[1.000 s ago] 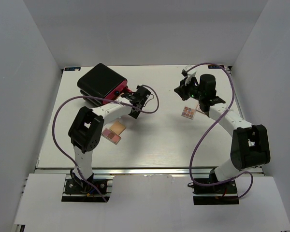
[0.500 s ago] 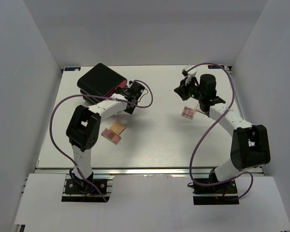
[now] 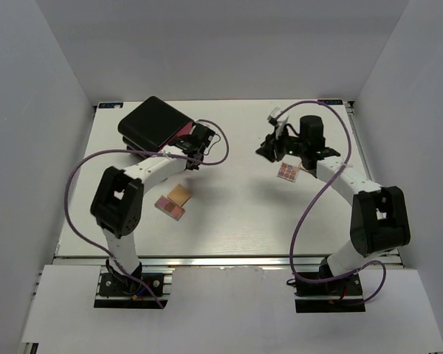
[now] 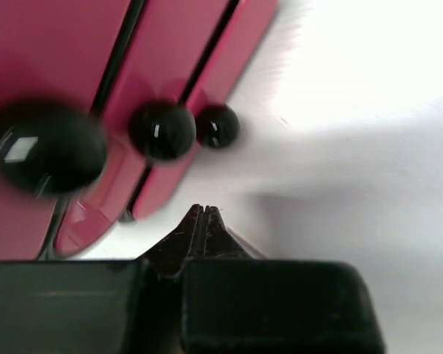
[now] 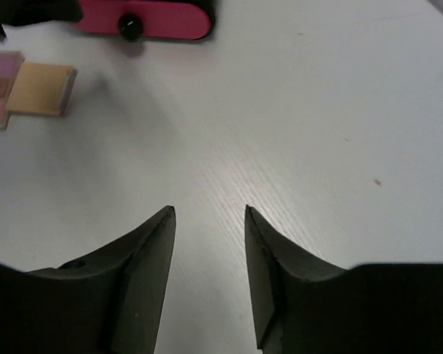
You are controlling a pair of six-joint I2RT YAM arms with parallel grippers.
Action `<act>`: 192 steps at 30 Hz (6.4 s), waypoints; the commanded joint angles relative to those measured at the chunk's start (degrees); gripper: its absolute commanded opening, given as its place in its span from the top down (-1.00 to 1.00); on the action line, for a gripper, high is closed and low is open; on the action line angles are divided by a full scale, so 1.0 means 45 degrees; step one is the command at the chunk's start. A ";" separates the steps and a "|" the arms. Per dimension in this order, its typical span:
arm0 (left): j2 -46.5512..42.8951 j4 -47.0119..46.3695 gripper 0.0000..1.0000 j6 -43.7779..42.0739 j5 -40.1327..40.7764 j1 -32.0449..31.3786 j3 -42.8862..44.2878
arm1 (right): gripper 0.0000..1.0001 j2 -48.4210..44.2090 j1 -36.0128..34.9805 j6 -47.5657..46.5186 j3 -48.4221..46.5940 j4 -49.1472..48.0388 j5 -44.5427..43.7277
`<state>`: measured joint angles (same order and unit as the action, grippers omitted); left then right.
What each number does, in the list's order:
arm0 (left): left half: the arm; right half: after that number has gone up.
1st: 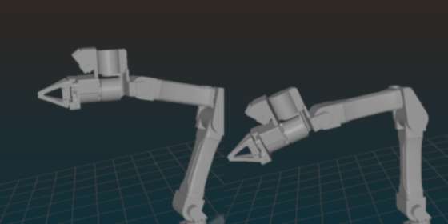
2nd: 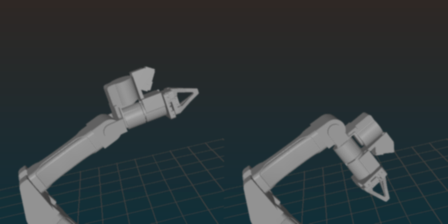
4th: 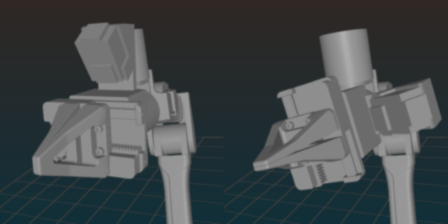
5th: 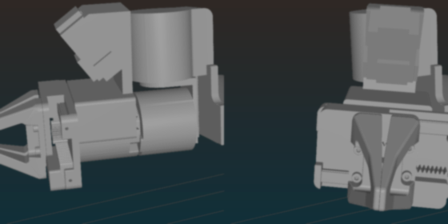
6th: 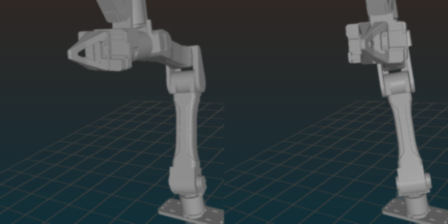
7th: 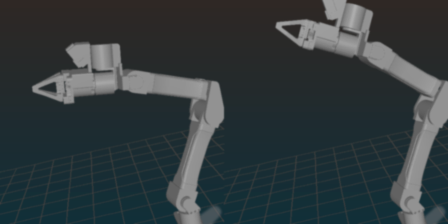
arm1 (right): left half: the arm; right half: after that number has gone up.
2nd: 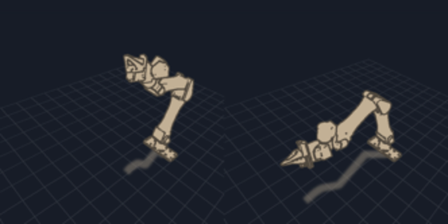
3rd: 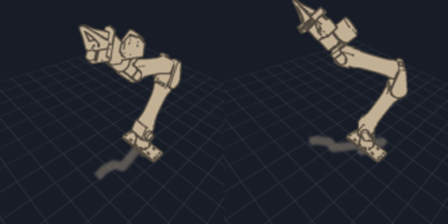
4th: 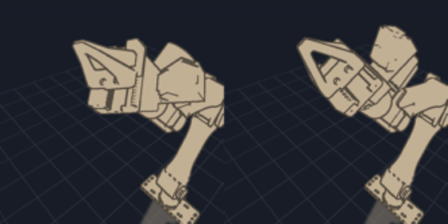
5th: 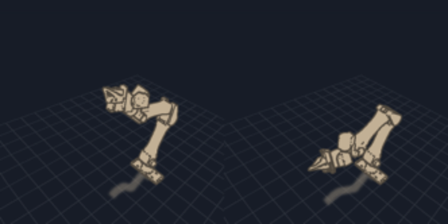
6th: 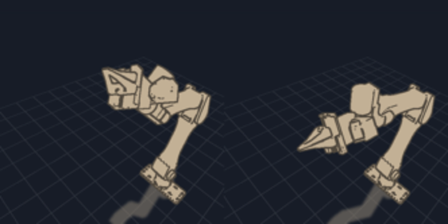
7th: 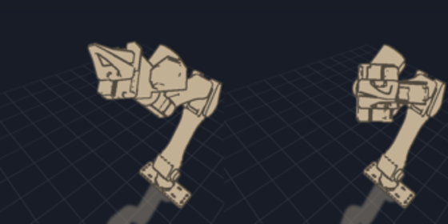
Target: Organize the makeup
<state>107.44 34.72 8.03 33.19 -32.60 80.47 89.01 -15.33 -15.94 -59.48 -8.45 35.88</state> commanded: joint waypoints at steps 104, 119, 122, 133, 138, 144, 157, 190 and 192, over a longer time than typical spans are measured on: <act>-0.7160 -0.3419 -0.82 0.7295 -0.4448 0.0626 -0.8391 | -0.79 0.4718 -0.2669 0.1087 -0.3621 0.2600 -0.0472; -0.3876 -0.1583 -0.89 0.8664 -0.0951 -0.0412 -0.5792 | -0.79 0.2094 -0.0402 0.1491 -0.0570 0.1272 0.0093; -0.3681 -0.1563 -0.91 0.9151 -0.0833 -0.0470 -0.5928 | -0.79 0.2172 -0.0304 0.1629 -0.0726 0.1252 0.0171; -0.2450 -0.2149 -0.91 0.9719 -0.1087 -0.0470 -0.5753 | -0.79 0.2173 0.0009 0.1746 -0.1020 0.1506 0.0308; -0.2430 -0.2344 -0.89 0.9933 -0.1164 -0.0451 -0.6123 | -0.79 0.1958 0.0067 0.1902 -0.0786 0.1428 0.0347; -0.2079 -0.2383 -0.49 0.9973 -0.1496 -0.0451 -0.6182 | -0.79 0.1841 0.0126 0.1902 -0.0785 0.1467 0.0425; -0.4785 -0.1232 0.45 1.0538 -0.1672 -0.1641 -0.6924 | -0.79 0.1333 0.0263 0.1727 -0.0786 0.1604 0.0679; -0.1513 0.0898 0.83 1.2922 0.0984 0.0349 0.0223 | -0.79 0.0259 0.0634 0.1707 0.0269 0.1311 0.0621; -0.1395 0.0801 0.83 1.2825 0.1081 0.0408 0.0243 | -0.79 0.0297 0.0653 0.1688 0.0270 0.1292 0.0660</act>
<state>101.08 38.96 66.39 35.77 -30.89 79.35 92.23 -12.75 -7.90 -58.50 -1.06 37.91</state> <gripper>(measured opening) 0.759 0.895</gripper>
